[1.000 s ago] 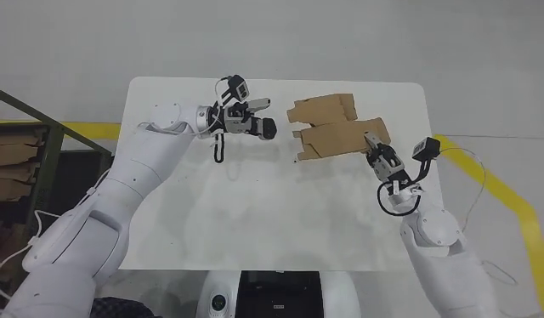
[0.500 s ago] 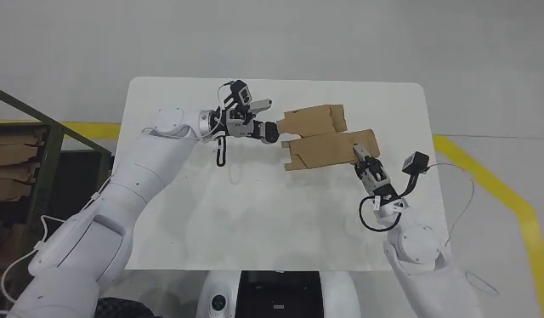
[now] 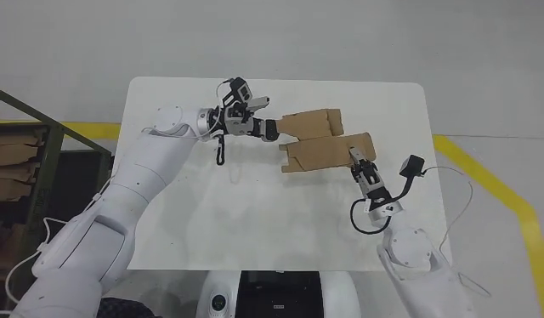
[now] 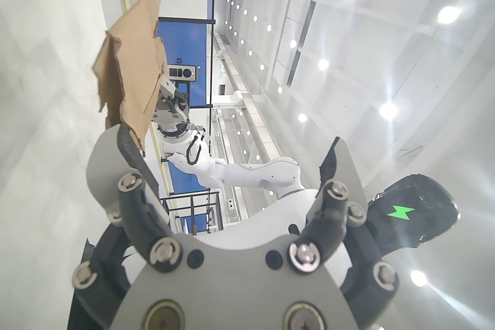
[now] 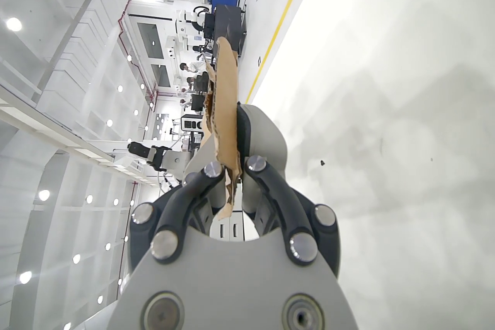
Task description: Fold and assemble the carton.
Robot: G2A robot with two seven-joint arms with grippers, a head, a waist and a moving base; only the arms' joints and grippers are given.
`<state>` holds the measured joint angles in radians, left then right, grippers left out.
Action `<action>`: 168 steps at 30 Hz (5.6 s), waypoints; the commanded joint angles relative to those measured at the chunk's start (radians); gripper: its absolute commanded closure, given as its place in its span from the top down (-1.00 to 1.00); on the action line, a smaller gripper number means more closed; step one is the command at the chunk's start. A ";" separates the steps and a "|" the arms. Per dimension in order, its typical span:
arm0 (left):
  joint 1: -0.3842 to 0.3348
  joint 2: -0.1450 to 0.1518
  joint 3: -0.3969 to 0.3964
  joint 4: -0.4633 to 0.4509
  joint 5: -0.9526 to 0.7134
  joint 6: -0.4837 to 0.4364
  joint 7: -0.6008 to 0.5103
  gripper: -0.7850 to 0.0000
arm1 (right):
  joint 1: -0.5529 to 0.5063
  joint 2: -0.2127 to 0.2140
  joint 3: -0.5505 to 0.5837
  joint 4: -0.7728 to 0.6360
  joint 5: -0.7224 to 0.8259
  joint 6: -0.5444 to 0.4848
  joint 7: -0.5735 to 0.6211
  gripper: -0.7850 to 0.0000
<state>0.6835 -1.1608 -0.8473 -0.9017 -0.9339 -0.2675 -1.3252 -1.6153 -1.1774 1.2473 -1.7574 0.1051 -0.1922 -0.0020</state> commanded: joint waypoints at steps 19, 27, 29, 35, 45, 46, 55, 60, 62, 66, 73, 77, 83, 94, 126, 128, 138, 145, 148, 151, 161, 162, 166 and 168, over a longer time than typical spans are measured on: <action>-0.002 -0.027 -0.016 0.010 0.056 0.014 0.014 1.00 | -0.015 -0.016 -0.004 -0.036 -0.036 0.003 -0.011 -1.00; -0.024 -0.048 -0.002 0.052 0.085 0.004 0.016 1.00 | -0.024 -0.020 -0.001 -0.048 -0.045 0.000 -0.005 -1.00; -0.027 -0.053 -0.001 0.066 0.088 0.001 0.017 1.00 | -0.025 -0.022 0.000 -0.049 -0.046 0.000 -0.007 -1.00; -0.039 -0.064 0.000 0.097 0.108 -0.012 0.021 0.73 | -0.026 -0.026 -0.001 -0.053 -0.049 -0.001 -0.004 -1.00; -0.051 -0.077 0.000 0.119 0.168 -0.024 0.044 -0.23 | -0.029 -0.032 0.004 -0.062 -0.043 0.002 0.001 -1.00; -0.052 -0.078 0.001 0.121 0.176 -0.022 0.045 -0.21 | -0.030 -0.033 0.004 -0.062 -0.043 0.003 0.001 -1.00; -0.053 -0.083 -0.001 0.128 0.234 -0.018 0.071 -0.41 | -0.037 -0.038 0.011 -0.076 -0.045 0.000 0.004 -1.00; -0.051 -0.084 -0.007 0.125 0.259 -0.020 0.079 -0.72 | -0.045 -0.040 0.016 -0.088 -0.049 -0.002 0.003 -1.00; -0.048 -0.085 -0.010 0.121 0.261 -0.018 0.078 -0.80 | -0.048 -0.041 0.019 -0.092 -0.048 -0.003 0.002 -1.00; -0.043 -0.086 -0.017 0.113 0.265 -0.015 0.078 -0.98 | -0.051 -0.043 0.021 -0.095 -0.052 -0.001 0.002 -1.00; -0.031 -0.085 -0.038 0.083 0.254 -0.015 0.060 -1.00 | -0.049 -0.048 0.021 -0.091 -0.046 0.020 -0.010 -1.00; -0.024 -0.084 -0.052 0.073 0.245 -0.015 0.051 -1.00 | -0.049 -0.050 0.026 -0.090 -0.040 0.022 -0.013 1.00; -0.019 -0.081 -0.073 0.068 0.239 -0.016 0.026 -1.00 | -0.048 -0.050 0.067 -0.074 -0.003 0.025 0.001 1.00; -0.030 -0.079 -0.092 0.087 0.252 -0.050 -0.071 -1.00 | -0.034 -0.036 0.202 -0.045 0.081 0.005 0.148 1.00; 0.013 -0.041 -0.015 -0.064 0.252 -0.091 -0.137 -1.00 | 0.116 0.011 0.233 0.068 0.387 -0.123 1.008 0.79; 0.013 -0.039 -0.011 -0.063 0.242 -0.089 -0.138 -1.00 | 0.129 0.012 0.226 0.076 0.399 -0.119 1.026 0.73; 0.000 -0.037 0.026 -0.060 0.263 -0.099 -0.129 -1.00 | 0.176 0.013 0.178 0.114 0.389 -0.105 1.043 0.43; -0.004 -0.041 0.044 -0.067 0.211 -0.089 -0.138 -1.00 | 0.189 0.014 0.144 0.134 0.376 -0.093 1.044 0.30; -0.005 -0.039 0.046 -0.070 0.206 -0.089 -0.139 -1.00 | 0.192 0.015 0.140 0.138 0.375 -0.094 1.039 0.33; -0.004 -0.037 0.048 -0.072 0.206 -0.085 -0.143 -1.00 | 0.190 0.017 0.146 0.137 0.376 -0.101 1.033 0.34; 0.002 -0.030 0.041 -0.083 0.185 -0.078 -0.150 -1.00 | 0.183 0.025 0.160 0.138 0.350 -0.106 1.024 0.31; 0.003 -0.029 0.040 -0.085 0.183 -0.078 -0.150 -1.00 | 0.182 0.026 0.158 0.137 0.347 -0.107 1.023 0.30; 0.006 -0.027 0.037 -0.091 0.178 -0.077 -0.151 -1.00 | 0.178 0.026 0.141 0.132 0.349 -0.108 1.028 0.30; 0.007 -0.027 0.037 -0.094 0.177 -0.077 -0.151 -1.00 | 0.179 0.026 0.128 0.130 0.349 -0.106 1.031 0.27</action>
<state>0.6902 -1.1880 -0.8103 -0.9937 -0.7565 -0.3440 -1.4765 -1.4371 -1.1512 1.3823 -1.6264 0.4540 -0.3000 1.0274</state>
